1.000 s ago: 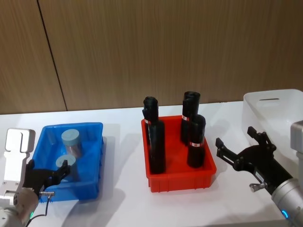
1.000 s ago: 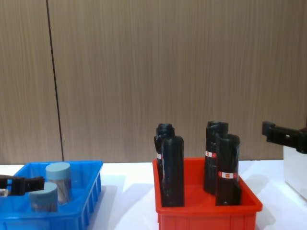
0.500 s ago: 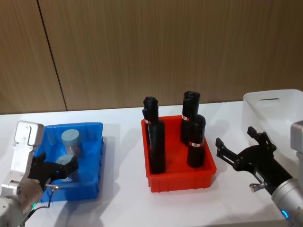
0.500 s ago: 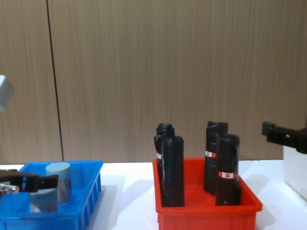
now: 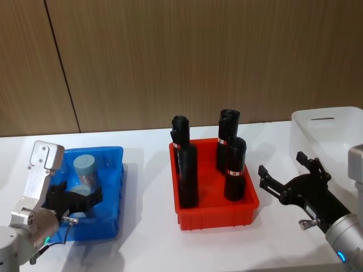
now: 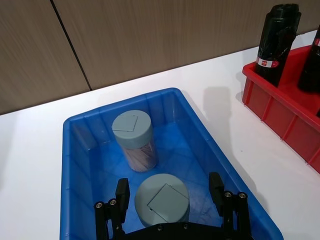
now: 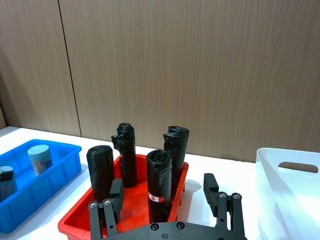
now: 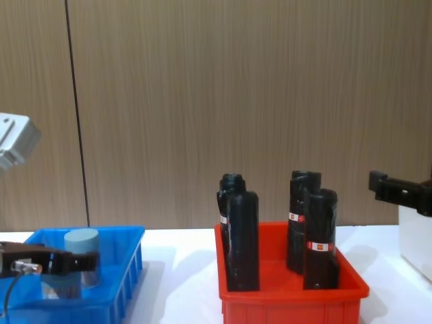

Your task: Pick the cotton swabs from the blue box and place them into the white box.

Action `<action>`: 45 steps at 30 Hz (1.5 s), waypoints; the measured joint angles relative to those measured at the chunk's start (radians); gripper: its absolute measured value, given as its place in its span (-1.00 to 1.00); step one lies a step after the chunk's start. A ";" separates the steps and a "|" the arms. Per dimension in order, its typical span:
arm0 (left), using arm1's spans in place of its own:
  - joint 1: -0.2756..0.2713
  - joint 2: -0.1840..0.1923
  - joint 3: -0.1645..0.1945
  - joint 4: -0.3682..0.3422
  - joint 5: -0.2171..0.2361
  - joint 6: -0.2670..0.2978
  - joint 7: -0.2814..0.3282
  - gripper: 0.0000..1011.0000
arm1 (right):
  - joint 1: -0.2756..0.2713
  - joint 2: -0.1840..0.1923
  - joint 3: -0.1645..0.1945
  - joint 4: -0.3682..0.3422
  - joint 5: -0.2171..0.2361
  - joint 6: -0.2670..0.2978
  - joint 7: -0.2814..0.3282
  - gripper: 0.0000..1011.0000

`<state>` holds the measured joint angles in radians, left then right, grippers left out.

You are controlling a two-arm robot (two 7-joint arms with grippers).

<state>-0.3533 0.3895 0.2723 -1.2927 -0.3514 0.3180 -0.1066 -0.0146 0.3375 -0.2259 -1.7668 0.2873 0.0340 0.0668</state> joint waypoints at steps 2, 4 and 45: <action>-0.005 -0.003 0.001 0.010 0.003 0.001 -0.005 0.99 | 0.000 0.000 0.000 0.000 0.000 0.000 0.000 0.98; -0.015 -0.007 0.002 0.028 0.007 0.002 -0.014 0.99 | 0.000 0.000 0.000 0.000 0.000 0.000 0.000 0.98; -0.030 -0.013 0.003 -0.010 0.080 -0.017 -0.029 0.33 | 0.000 0.000 0.000 0.000 0.000 0.000 0.000 0.98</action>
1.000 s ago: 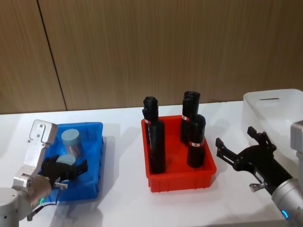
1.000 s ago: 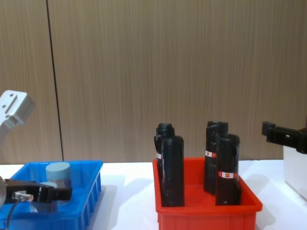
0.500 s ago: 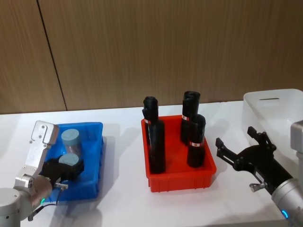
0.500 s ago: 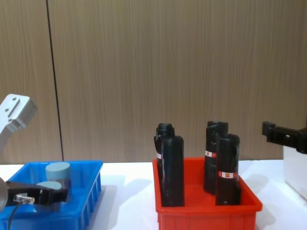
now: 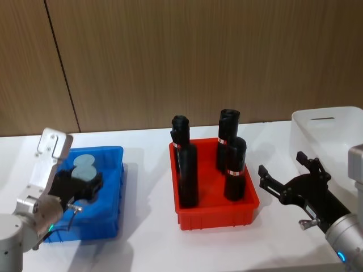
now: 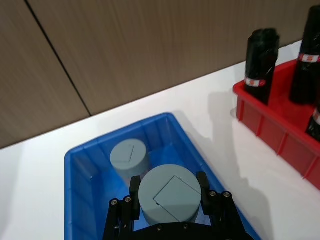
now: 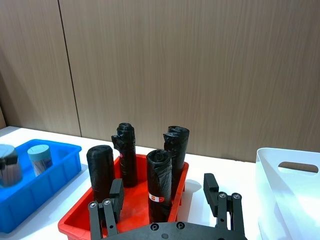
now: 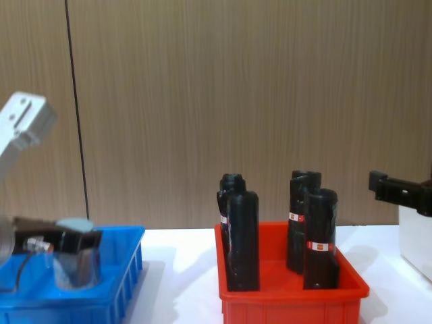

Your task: Pick the cotton swabs from the blue box and place them into the white box.

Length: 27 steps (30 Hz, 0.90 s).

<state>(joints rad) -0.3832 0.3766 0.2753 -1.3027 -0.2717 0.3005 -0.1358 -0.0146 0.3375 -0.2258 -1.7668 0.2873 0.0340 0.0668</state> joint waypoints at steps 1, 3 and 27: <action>0.001 0.002 -0.001 -0.018 0.003 0.002 -0.006 0.33 | 0.000 0.000 0.000 0.000 0.000 0.000 0.000 0.98; 0.001 0.003 -0.001 -0.035 0.006 0.004 -0.013 0.33 | 0.000 0.000 0.000 0.000 0.000 0.000 0.000 0.98; -0.068 -0.031 0.021 -0.180 -0.010 0.061 -0.256 0.33 | 0.000 0.000 0.000 0.000 0.000 0.000 0.000 0.98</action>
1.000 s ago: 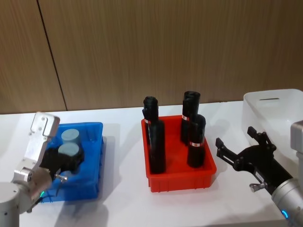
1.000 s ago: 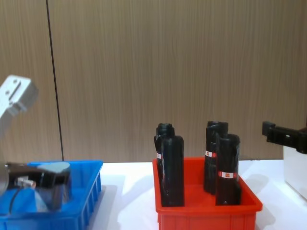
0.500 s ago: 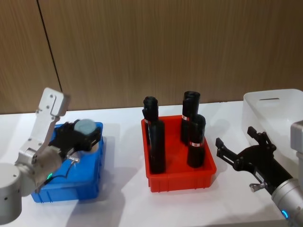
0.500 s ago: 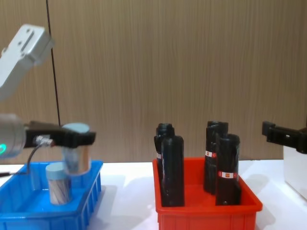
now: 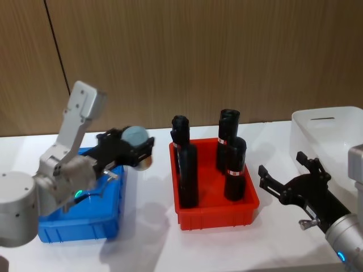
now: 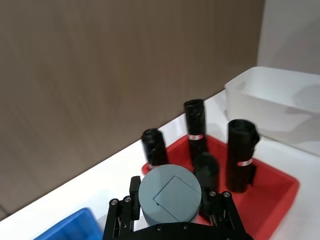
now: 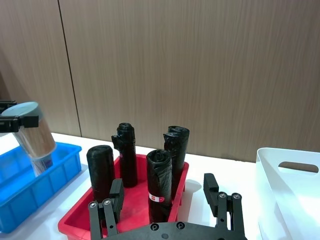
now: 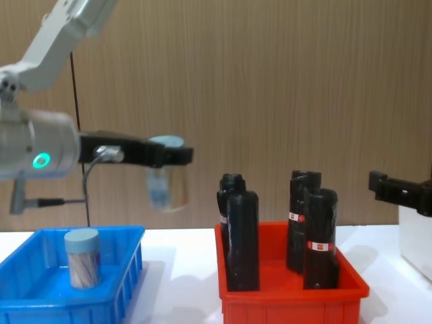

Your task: Pick the cotton swabs from the blue box and place them into the white box.

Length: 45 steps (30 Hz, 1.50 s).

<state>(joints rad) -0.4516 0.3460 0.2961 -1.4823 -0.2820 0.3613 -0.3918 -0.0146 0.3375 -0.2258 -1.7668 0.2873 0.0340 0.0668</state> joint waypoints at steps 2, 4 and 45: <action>-0.010 -0.006 0.003 -0.002 -0.001 0.010 -0.019 0.33 | 0.000 0.000 0.000 0.000 0.000 0.000 0.000 0.98; -0.025 -0.014 0.008 -0.002 -0.002 0.026 -0.047 0.33 | 0.000 0.000 0.000 0.000 0.000 0.000 0.000 0.98; -0.269 -0.152 0.078 0.157 0.050 0.206 -0.332 0.33 | 0.023 -0.004 -0.002 0.000 -0.019 0.049 0.038 0.98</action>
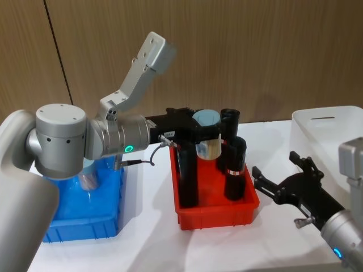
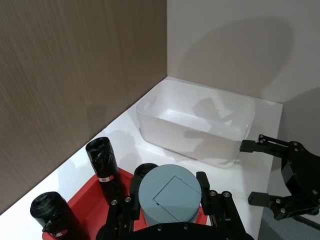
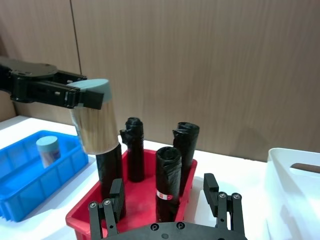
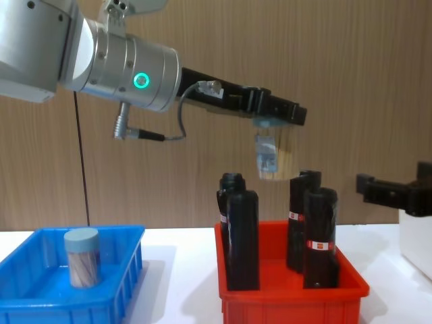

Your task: Pick the cotton swabs from the blue box and place them into the white box.

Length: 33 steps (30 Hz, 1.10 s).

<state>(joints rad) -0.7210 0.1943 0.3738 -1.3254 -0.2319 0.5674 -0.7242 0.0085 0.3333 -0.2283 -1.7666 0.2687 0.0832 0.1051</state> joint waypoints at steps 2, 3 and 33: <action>-0.002 -0.002 0.001 0.002 0.001 0.002 -0.002 0.33 | 0.011 -0.003 -0.001 0.002 -0.004 0.023 0.016 0.98; -0.003 -0.002 0.001 0.003 0.001 0.002 -0.003 0.33 | 0.015 -0.004 -0.001 0.004 -0.005 0.030 0.022 0.98; -0.014 -0.008 0.004 0.012 0.004 0.009 -0.014 0.33 | 0.180 -0.060 -0.004 0.093 0.042 0.223 0.193 0.98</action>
<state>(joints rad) -0.7354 0.1865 0.3775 -1.3130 -0.2275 0.5760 -0.7380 0.1889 0.2732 -0.2320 -1.6739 0.3108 0.3065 0.2982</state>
